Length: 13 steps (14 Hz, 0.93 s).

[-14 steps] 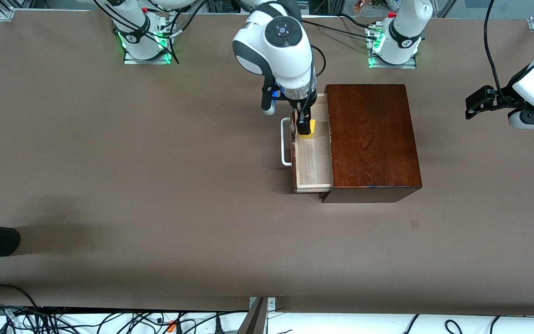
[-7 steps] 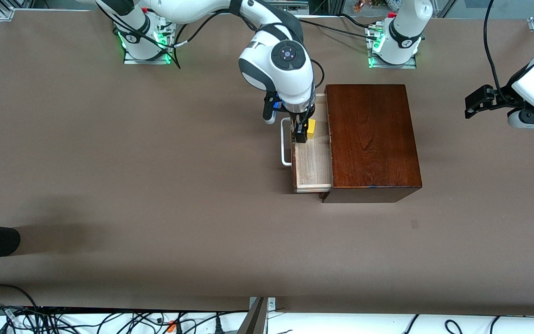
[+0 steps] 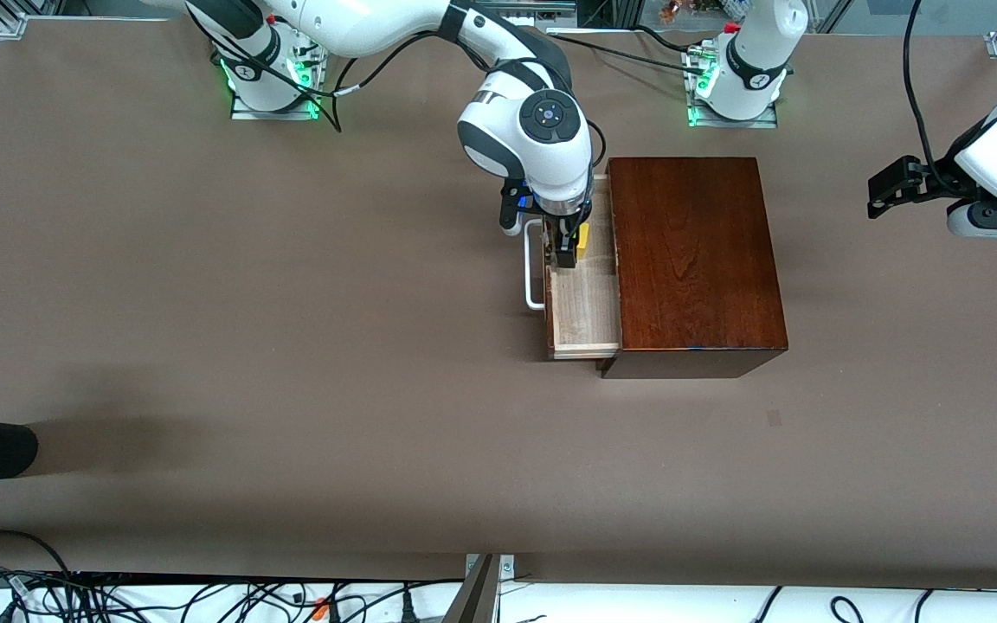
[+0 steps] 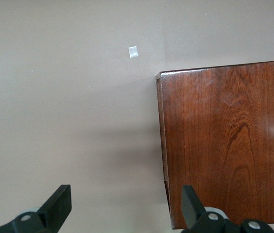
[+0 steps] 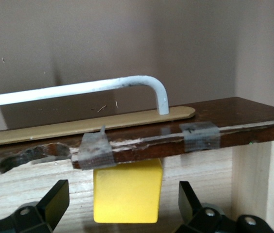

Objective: Open drawer, take yellow block, close drawer
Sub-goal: 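Lower the right gripper into the drawer and grasp the yellow cube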

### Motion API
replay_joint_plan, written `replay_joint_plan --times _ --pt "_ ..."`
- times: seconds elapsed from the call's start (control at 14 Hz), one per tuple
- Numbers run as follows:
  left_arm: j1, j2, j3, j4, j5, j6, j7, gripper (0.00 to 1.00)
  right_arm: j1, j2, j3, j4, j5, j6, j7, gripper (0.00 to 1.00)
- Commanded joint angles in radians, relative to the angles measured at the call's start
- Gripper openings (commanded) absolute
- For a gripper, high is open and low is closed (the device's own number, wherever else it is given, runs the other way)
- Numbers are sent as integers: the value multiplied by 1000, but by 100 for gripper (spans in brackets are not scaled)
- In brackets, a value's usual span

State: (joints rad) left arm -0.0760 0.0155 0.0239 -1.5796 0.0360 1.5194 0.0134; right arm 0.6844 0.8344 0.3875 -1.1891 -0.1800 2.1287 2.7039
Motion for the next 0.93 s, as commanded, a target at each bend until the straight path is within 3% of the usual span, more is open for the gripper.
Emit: replay_joint_plan --times 0.0,0.07,0.14,0.21,0.43,0.86 --pt "4 -14 -7 12 -19 -18 10 100 9 5 -7 0 -22 16 30 99" --pt "4 -14 -6 10 -19 -19 10 100 7 5 -9 -1 -24 16 28 86" --pt "4 -12 -6 12 -19 -19 11 100 9 3 -9 -7 -26 16 25 33" --pt "4 -12 -6 12 -19 -21 11 100 7 5 -7 -9 -26 16 20 19" --pt "4 -12 -6 12 -19 -19 13 100 1 0 -9 -9 -26 7 17 11" --pt "2 -6 -6 21 -18 -18 19 100 -6 -72 2 101 -3 -185 14 10"
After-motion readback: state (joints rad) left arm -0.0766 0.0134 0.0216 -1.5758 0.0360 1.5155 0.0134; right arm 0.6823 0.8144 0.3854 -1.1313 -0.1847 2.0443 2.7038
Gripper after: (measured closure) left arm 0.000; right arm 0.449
